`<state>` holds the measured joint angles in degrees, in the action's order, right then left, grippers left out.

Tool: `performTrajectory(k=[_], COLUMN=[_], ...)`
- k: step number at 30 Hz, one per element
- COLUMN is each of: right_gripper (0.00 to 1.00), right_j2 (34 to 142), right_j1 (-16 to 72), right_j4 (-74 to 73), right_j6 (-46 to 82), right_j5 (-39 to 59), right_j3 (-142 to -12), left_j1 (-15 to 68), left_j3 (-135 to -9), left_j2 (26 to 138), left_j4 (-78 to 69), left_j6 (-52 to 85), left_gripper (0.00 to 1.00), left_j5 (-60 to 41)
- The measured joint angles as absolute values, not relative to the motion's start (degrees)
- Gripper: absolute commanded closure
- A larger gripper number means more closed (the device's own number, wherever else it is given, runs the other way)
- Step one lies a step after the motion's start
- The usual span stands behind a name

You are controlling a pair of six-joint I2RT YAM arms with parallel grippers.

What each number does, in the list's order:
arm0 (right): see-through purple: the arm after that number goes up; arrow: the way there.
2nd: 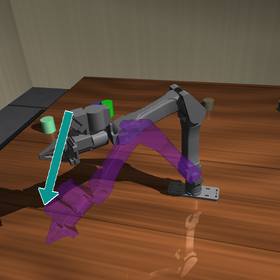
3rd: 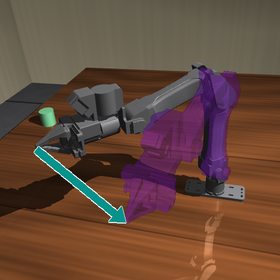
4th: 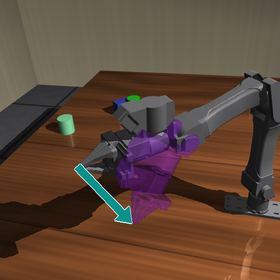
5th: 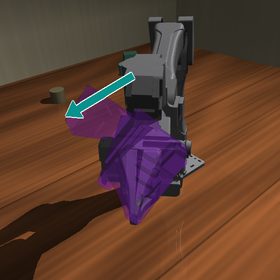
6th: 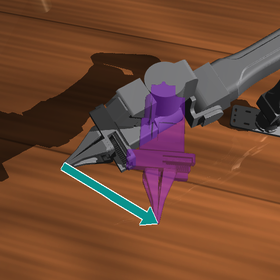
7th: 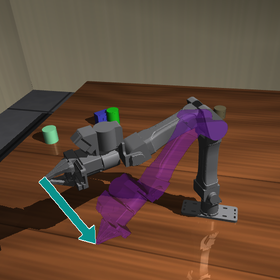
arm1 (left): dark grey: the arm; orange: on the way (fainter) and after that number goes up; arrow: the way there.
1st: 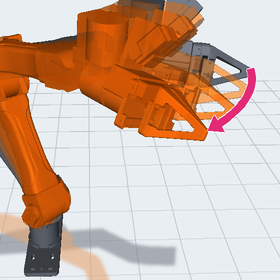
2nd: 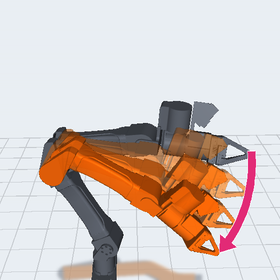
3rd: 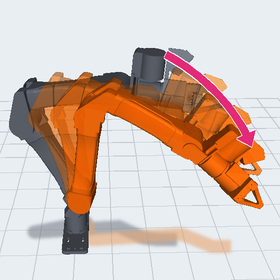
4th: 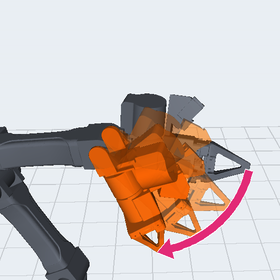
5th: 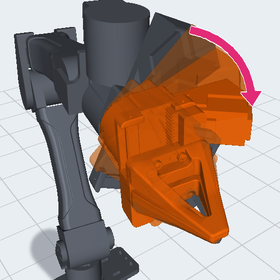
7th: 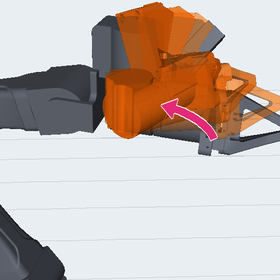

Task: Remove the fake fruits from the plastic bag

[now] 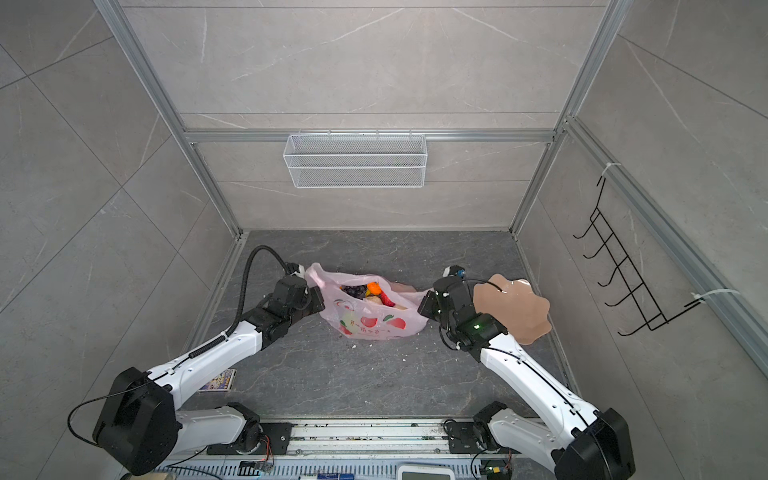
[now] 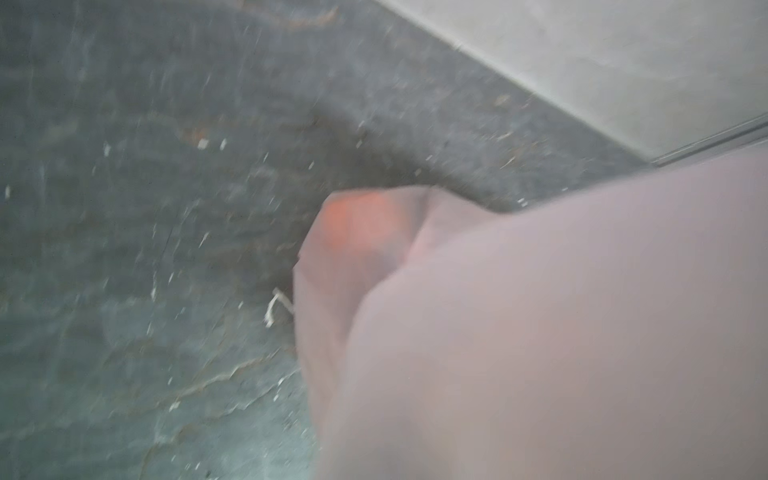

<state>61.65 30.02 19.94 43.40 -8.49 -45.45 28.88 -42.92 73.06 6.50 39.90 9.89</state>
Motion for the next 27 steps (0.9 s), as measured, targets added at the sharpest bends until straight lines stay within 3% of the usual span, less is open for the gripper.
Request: performTrajectory(k=[3,5,7,16,23,27], right_gripper=[1.0,1.0,1.0,1.0,1.0,1.0], right_j2=[62.67,63.35,63.83,64.84,64.84,64.82], right_j1=[32.36,34.24,35.59,38.48,38.63,38.68], right_j4=[19.86,19.42,19.42,19.4,19.42,19.42], right_j6=[43.77,43.72,43.64,41.76,40.69,40.66], right_j5=[-9.04,-10.09,-11.14,-15.46,-16.82,-17.28], right_j3=[-43.79,-43.86,-44.18,-48.75,-49.89,-50.0], left_j1=[28.56,28.62,28.62,30.68,49.45,52.82], left_j3=[-41.41,-41.78,-43.27,-64.05,-86.61,-92.03], left_j2=[71.33,67.61,63.68,54.78,67.96,79.15], left_j4=[11.4,14.26,17.5,36.29,43.11,41.6], left_j6=[41.15,41.25,40.8,36.91,33.89,35.03], left_gripper=[0.51,0.4,0.35,0.32,0.34,0.35], left_j5=[9.28,9.56,10.55,19.2,24.8,21.5])
